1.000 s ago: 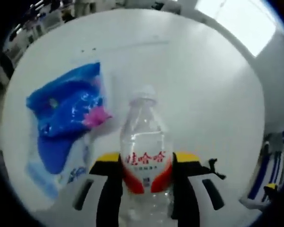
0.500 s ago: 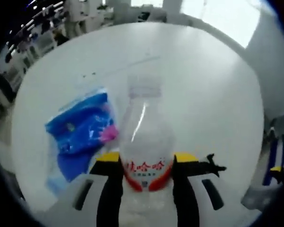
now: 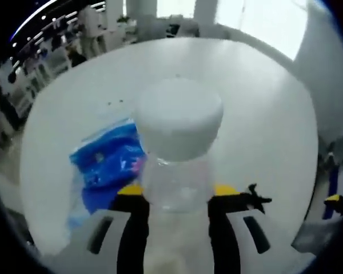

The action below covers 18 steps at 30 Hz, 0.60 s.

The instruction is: Arrange the tabletop items into an orderly group along one side of the table until the central work area is clear of visible clutter.

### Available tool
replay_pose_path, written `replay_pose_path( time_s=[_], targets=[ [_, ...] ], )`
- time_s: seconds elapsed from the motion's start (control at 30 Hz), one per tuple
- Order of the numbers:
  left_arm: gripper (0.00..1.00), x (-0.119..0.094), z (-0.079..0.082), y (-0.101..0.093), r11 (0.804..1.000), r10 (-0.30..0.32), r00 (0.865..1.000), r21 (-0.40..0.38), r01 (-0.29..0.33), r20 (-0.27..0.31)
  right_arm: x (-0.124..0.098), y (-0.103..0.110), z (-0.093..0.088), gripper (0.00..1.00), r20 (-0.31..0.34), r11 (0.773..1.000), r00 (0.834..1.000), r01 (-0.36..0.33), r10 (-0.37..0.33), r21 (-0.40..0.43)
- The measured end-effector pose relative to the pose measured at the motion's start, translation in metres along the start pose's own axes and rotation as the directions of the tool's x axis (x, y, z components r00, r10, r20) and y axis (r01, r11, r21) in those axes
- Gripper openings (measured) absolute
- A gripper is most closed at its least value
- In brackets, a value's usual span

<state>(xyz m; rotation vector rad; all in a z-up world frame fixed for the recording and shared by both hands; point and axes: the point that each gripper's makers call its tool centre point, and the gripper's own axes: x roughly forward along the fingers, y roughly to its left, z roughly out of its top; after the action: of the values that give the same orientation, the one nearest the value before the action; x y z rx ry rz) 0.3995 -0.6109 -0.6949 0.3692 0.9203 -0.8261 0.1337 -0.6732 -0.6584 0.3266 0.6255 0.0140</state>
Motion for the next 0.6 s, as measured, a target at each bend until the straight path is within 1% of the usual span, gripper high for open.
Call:
replay_pose_path(
  time_s=[0.03,0.07,0.1,0.2,0.3,0.37,0.6],
  targets=[
    [0.37,0.000,-0.003,-0.001,1.000,0.005,1.000,0.015,-0.005,-0.006,0.000,0.000,0.000,0.69,-0.001,1.000,1.000,0.000,0.000,-0.001],
    [0.37,0.000,0.006,0.000,1.000,0.015,0.999,0.022,-0.016,0.052,0.000,0.000,0.000,0.69,-0.001,1.000,1.000,-0.001,0.001,-0.002],
    [0.37,-0.004,-0.005,-0.003,1.000,0.007,1.000,0.021,-0.007,0.010,0.000,0.000,0.000,0.69,0.000,1.000,1.000,-0.003,0.003,-0.003],
    [0.37,-0.007,-0.012,-0.007,1.000,0.003,1.000,0.016,-0.003,0.019,0.000,0.000,0.000,0.69,0.001,1.000,1.000,-0.003,0.003,-0.002],
    [0.38,-0.009,-0.019,-0.009,0.999,0.009,1.000,0.038,-0.010,0.024,0.000,-0.001,0.000,0.69,0.000,1.000,1.000,-0.002,0.002,0.002],
    [0.38,-0.010,-0.020,-0.010,0.998,0.020,0.999,0.056,-0.022,0.040,0.000,0.000,0.000,0.69,-0.001,1.000,1.000,-0.004,0.004,0.000],
    [0.38,-0.011,-0.019,-0.008,0.998,0.034,0.997,0.049,-0.038,0.071,0.001,0.001,-0.001,0.69,-0.005,1.000,1.000,-0.011,0.011,-0.006]
  ],
)
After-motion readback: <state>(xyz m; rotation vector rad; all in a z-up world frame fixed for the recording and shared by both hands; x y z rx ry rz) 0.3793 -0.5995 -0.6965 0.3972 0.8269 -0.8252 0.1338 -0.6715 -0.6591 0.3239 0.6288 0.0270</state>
